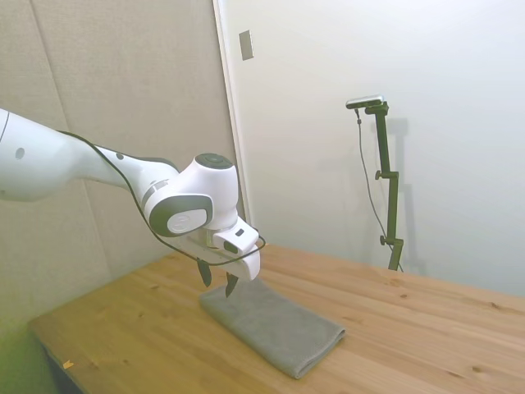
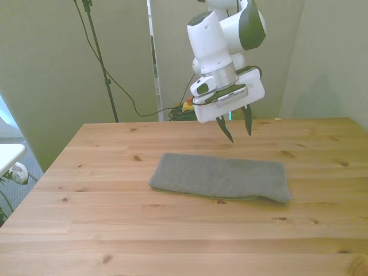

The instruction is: Unfold the towel

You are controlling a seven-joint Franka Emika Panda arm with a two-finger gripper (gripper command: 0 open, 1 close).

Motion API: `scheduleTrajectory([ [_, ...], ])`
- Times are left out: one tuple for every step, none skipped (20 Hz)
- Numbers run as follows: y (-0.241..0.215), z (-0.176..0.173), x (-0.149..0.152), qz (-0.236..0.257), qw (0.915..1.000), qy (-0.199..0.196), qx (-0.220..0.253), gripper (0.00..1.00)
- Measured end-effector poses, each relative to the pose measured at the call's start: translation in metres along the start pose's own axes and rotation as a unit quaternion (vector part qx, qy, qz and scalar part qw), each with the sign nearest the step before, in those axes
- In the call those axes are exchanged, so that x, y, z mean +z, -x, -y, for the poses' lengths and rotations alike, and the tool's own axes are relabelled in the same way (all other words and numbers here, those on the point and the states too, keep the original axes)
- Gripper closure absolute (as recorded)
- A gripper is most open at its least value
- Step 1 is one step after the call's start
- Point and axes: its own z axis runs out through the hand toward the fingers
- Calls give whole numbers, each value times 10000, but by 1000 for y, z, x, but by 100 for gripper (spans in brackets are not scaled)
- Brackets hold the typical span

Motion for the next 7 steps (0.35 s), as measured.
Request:
scheduleTrajectory([
  [0, -2, -1, -93, 9996, 198, 161, 0],
  [3, -3, -2, -180, 9985, 393, 327, 0],
  [8, -5, -5, -259, 9968, 571, 503, 0],
  [16, -8, -9, -314, 9943, 747, 690, 0],
  [26, -11, -15, -362, 9913, 902, 892, 0],
  [39, -13, -23, -381, 9881, 1038, 1069, 0],
  [54, -16, -31, -378, 9860, 1129, 1165, 0],
])
